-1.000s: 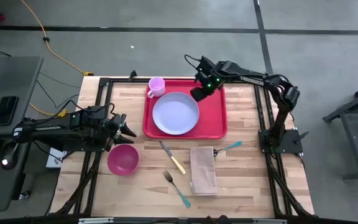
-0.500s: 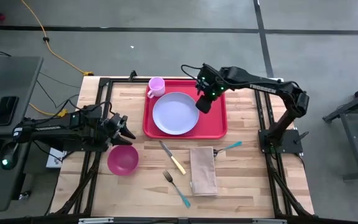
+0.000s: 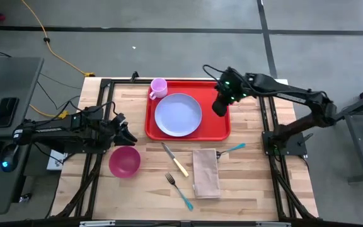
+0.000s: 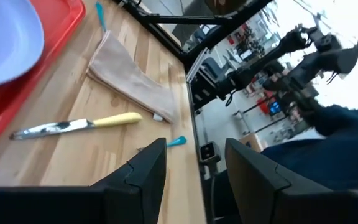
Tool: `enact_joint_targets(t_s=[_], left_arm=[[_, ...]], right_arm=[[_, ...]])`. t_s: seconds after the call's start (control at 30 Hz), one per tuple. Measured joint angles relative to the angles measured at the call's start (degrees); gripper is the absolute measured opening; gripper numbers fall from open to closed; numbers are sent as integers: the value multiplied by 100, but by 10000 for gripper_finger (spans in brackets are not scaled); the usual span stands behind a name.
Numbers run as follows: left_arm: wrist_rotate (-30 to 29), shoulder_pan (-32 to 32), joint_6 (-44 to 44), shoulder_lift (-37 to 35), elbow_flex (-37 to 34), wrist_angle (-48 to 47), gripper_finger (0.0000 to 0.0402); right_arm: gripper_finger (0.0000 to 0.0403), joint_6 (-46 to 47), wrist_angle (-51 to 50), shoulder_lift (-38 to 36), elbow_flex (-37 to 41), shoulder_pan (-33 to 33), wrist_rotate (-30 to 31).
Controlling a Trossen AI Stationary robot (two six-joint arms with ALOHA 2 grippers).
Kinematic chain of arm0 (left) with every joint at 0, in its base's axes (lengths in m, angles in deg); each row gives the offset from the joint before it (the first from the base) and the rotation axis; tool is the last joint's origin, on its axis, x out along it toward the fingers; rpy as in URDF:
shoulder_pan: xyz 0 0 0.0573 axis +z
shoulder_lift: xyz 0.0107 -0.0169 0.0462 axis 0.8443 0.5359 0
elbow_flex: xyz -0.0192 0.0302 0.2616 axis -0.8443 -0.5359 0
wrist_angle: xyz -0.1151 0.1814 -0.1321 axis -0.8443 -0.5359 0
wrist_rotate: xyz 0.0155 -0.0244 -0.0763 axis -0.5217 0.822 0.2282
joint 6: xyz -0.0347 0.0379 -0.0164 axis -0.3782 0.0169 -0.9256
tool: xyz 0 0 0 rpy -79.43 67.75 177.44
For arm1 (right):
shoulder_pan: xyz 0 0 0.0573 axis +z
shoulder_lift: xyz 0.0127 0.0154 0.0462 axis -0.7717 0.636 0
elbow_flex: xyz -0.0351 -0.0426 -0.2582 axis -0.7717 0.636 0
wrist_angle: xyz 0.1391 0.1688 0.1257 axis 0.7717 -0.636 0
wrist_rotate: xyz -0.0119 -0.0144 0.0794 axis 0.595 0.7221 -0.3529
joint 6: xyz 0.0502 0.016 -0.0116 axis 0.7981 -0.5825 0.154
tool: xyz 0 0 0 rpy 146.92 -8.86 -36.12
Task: Set up tray
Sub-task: Put the pink bowl on top of the light blue plate on the orange serving tray
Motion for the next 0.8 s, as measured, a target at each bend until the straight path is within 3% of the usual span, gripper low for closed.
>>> enact_joint_targets(t_s=[0.2,0.4,0.57,0.8], left_arm=[[-40,0,-645,2,0,0,193],[-345,0,-1505,2,0,-3,193],[-364,0,-1709,2,0,-6,193],[-282,0,-1950,4,0,-72,193]], right_arm=[[83,720,844,-977,1164,129,-127],[83,812,1951,-1787,2180,399,-150],[83,988,3043,-2469,2997,465,-142],[83,1438,3706,-3375,3895,476,-140]])
